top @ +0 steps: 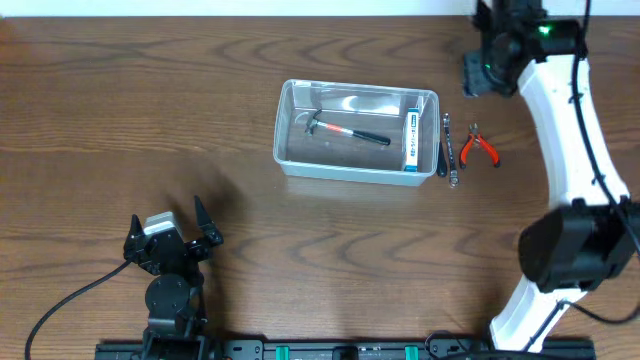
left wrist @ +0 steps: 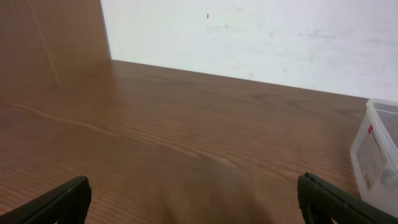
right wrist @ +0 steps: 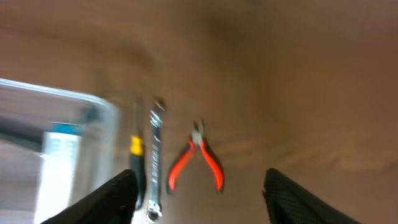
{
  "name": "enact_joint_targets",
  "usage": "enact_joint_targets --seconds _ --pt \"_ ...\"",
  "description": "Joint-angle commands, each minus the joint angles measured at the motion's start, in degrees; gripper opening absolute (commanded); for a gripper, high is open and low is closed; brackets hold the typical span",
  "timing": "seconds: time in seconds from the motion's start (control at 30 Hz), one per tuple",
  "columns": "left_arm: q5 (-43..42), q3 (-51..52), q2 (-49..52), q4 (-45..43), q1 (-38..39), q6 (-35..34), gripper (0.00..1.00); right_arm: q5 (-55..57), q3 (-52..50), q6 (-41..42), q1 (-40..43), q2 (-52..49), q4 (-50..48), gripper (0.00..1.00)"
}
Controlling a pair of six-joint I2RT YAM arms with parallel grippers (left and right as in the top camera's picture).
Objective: Pack container
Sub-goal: 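Grasp the red-handled pliers with the right gripper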
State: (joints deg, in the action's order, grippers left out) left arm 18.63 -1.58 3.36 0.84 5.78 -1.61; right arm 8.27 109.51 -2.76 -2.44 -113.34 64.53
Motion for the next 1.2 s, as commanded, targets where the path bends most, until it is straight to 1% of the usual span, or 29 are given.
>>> enact_joint_targets --seconds 0.0,0.07,0.1,0.17,0.33,0.47,0.5,0.53,0.6,0.77,0.93,1.07,1.17 --pt "0.92 1.36 -0.11 1.51 -0.13 0.09 0.98 -3.78 -6.01 4.92 4.37 -4.37 0.44 0.61" --pt "0.94 1.36 -0.11 1.51 -0.13 0.09 0.98 -5.46 -9.16 4.85 6.47 -5.95 -0.24 0.57" --pt "0.92 1.36 -0.11 1.51 -0.13 0.09 0.98 -5.84 -10.71 4.83 7.39 -6.75 -0.79 0.57" --pt "0.94 1.36 -0.11 1.51 -0.13 0.09 0.98 -5.81 -13.0 3.32 8.52 -7.87 -1.92 0.56" --pt "0.94 1.36 -0.11 1.51 -0.13 0.09 0.98 -5.97 -17.79 -3.69 9.57 -8.87 -6.34 0.58" --pt "0.94 1.36 -0.11 1.51 -0.13 0.09 0.98 -5.99 -19.3 -5.27 9.7 -8.87 -10.16 0.58" --pt "0.92 1.36 -0.11 1.51 -0.13 0.09 0.98 -5.99 -19.65 -5.29 9.7 -8.87 -11.21 0.57" --pt "0.94 1.36 -0.11 1.51 -0.13 0.09 0.98 -6.25 -20.11 -5.64 9.7 -8.87 -12.37 0.53" --pt "0.92 1.36 -0.11 1.51 -0.13 0.09 0.98 -7.74 -20.94 -7.65 9.64 -8.87 -13.75 0.48" --pt "0.94 1.36 -0.11 1.51 -0.13 0.09 0.98 -7.67 -21.88 -7.78 9.66 -8.94 -15.78 0.47" --pt "0.94 1.36 -0.11 1.51 -0.13 0.09 0.98 -7.69 -21.9 -7.58 9.66 -8.94 -15.69 0.38" --pt "0.94 1.36 -0.11 1.51 -0.13 0.09 0.98 -7.69 -22.03 -7.56 9.66 -8.96 -15.63 0.38" --pt "0.92 1.36 -0.11 1.51 -0.13 0.09 0.98 -7.67 -22.4 -6.93 9.68 -8.96 -15.5 0.36"
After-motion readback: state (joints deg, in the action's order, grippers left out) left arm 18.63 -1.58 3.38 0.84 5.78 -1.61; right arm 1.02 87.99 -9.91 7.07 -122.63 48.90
